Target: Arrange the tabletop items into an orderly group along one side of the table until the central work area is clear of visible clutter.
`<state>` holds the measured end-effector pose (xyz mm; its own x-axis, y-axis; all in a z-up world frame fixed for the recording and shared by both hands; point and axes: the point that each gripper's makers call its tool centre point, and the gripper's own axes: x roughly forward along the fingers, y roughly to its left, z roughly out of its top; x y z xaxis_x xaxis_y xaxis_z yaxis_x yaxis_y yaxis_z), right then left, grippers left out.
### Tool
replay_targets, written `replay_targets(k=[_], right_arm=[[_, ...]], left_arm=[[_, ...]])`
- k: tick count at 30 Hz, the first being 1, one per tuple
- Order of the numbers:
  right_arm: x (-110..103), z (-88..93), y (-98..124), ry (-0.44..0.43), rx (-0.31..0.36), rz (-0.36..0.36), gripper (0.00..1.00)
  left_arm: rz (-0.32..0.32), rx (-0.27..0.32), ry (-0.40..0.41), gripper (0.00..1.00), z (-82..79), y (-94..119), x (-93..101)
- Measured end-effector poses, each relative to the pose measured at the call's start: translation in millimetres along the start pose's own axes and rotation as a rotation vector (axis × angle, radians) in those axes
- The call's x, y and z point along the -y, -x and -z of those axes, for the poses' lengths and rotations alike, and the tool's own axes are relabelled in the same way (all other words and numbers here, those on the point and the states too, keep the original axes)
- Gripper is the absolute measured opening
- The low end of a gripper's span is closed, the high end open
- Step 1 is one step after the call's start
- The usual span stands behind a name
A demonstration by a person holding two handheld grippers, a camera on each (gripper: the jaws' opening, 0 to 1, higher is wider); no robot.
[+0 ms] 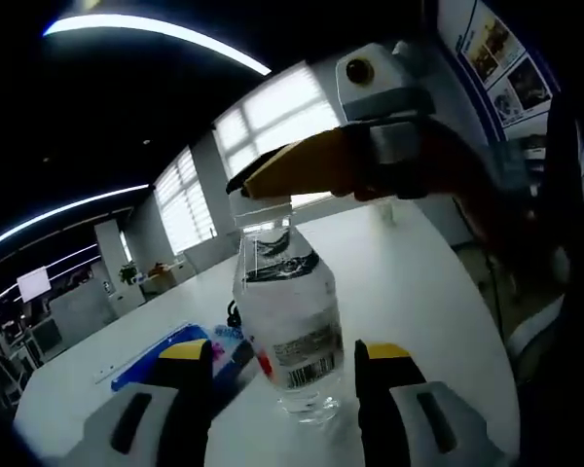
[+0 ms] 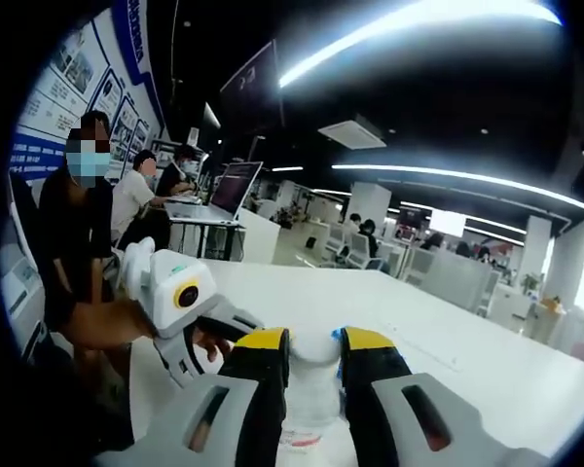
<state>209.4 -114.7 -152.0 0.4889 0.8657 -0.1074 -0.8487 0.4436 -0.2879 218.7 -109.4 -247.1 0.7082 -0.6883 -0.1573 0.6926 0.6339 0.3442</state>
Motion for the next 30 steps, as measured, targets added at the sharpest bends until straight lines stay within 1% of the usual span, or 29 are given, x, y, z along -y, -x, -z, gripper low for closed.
replay_targets(k=[1, 2, 3, 4, 5, 6, 7, 8, 9, 10, 11, 12, 13, 14, 15, 17, 20, 24, 26, 30], right_arm=[[-3.4, -11.8, 0.7, 0.062, 0.060, -0.037, 0.00], [-6.7, -31.9, 6.1, -0.073, 0.143, -0.030, 0.00], [-6.1, -32.6, 6.4, -0.047, 0.119, -0.032, 0.00], [1.8, -23.0, 6.3, 0.081, 0.020, 0.054, 0.00], [14.7, -20.8, 6.0, 0.103, -0.006, 0.132, 0.00], [16.1, -26.7, 1.8, 0.091, 0.055, 0.155, 0.00], [-13.9, -6.0, -7.6, 0.024, -0.013, -0.027, 0.00], [-18.5, 4.1, -8.4, 0.004, -0.045, -0.053, 0.00], [-13.6, -13.5, -5.8, 0.078, 0.067, 0.002, 0.00], [12.6, -5.5, -5.2, -0.017, 0.046, 0.007, 0.00], [18.5, -5.0, -3.8, -0.027, 0.053, 0.002, 0.00], [19.4, -3.5, -5.8, -0.008, 0.041, -0.008, 0.00], [20.8, -2.2, -6.4, -0.007, 0.035, -0.012, 0.00], [23.2, -3.3, -4.7, -0.002, 0.041, -0.008, 0.00], [14.1, -3.7, -3.5, 0.015, 0.031, -0.012, 0.00], [12.7, -5.6, -0.4, 0.017, 0.031, -0.015, 0.00], [11.8, -6.5, 2.0, 0.021, 0.032, -0.012, 0.00], [8.6, -5.8, 5.2, -0.008, 0.032, -0.032, 0.00], [12.6, -7.6, 7.8, -0.006, 0.039, -0.011, 0.00], [11.3, -9.6, 8.7, -0.009, 0.044, -0.019, 0.00]], left_arm=[[0.001, 0.000, 0.001, 0.58, 0.0, -0.4, 0.4], [0.003, 0.001, 0.003, 0.58, -0.2, -1.1, 1.1], [0.005, 0.002, 0.006, 0.58, -0.4, -2.0, 1.7], [0.009, 0.004, 0.013, 0.58, -1.0, -3.3, 2.8], [0.016, -0.001, 0.067, 0.58, 0.8, -7.1, 4.3], [0.014, -0.042, 0.082, 0.58, 7.8, -8.5, 3.3], [0.027, -0.016, 0.034, 0.58, 4.4, -7.5, 6.8], [0.044, 0.081, 0.042, 0.58, -10.3, -7.3, 13.1], [0.055, 0.113, 0.062, 0.58, -15.3, -7.0, 16.5], [0.076, 0.143, 0.115, 0.58, -19.7, -7.1, 21.4], [0.063, 0.106, 0.106, 0.58, -14.0, -9.9, 17.4], [0.050, 0.077, 0.082, 0.58, -10.4, -11.3, 15.1], [0.027, 0.060, 0.019, 0.57, -9.5, -11.4, 9.9], [0.031, 0.049, 0.001, 0.58, -9.0, -11.1, 9.7], [0.041, 0.056, 0.020, 0.58, -10.5, -11.1, 10.5], [0.048, 0.068, 0.034, 0.58, -13.2, -10.2, 9.4], [0.047, 0.068, 0.022, 0.58, -14.5, -10.3, 9.5], [0.052, 0.074, 0.024, 0.57, -15.9, -11.4, 12.4], [0.053, 0.070, 0.022, 0.57, -15.1, -11.0, 13.4], [0.049, 0.072, 0.019, 0.57, -17.4, -9.2, 13.4]])
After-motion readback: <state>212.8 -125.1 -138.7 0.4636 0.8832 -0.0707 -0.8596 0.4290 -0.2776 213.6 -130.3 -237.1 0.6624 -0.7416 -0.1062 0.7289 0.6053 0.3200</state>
